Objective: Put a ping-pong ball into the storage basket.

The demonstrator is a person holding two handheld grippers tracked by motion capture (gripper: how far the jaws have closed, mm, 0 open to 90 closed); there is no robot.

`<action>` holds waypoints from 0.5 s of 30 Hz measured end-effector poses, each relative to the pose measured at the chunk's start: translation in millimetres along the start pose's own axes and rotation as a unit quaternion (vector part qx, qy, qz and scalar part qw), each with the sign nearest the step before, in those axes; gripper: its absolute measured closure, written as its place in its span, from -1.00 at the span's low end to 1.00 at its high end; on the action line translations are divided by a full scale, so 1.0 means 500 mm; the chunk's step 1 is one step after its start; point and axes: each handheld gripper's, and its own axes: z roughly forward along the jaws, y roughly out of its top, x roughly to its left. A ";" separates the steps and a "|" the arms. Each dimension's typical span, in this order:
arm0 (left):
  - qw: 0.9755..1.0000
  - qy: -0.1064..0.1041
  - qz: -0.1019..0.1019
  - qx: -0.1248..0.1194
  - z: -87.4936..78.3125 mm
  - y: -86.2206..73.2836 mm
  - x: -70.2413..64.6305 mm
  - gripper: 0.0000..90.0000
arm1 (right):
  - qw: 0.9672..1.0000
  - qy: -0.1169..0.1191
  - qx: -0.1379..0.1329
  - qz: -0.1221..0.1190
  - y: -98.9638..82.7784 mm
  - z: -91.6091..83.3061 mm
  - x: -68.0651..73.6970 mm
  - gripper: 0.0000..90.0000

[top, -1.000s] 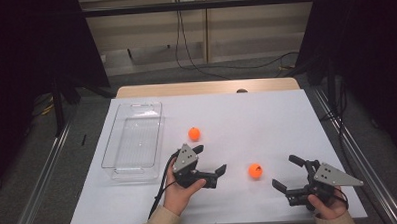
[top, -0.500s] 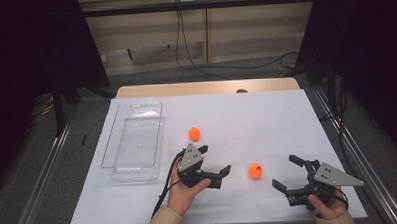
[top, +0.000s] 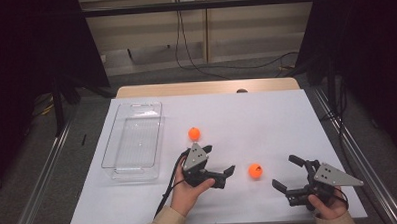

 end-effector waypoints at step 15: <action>1.000 -0.013 0.005 0.012 0.025 0.005 -0.013 -0.96 | 1.000 0.001 0.000 -0.001 0.000 0.000 -0.001 -0.98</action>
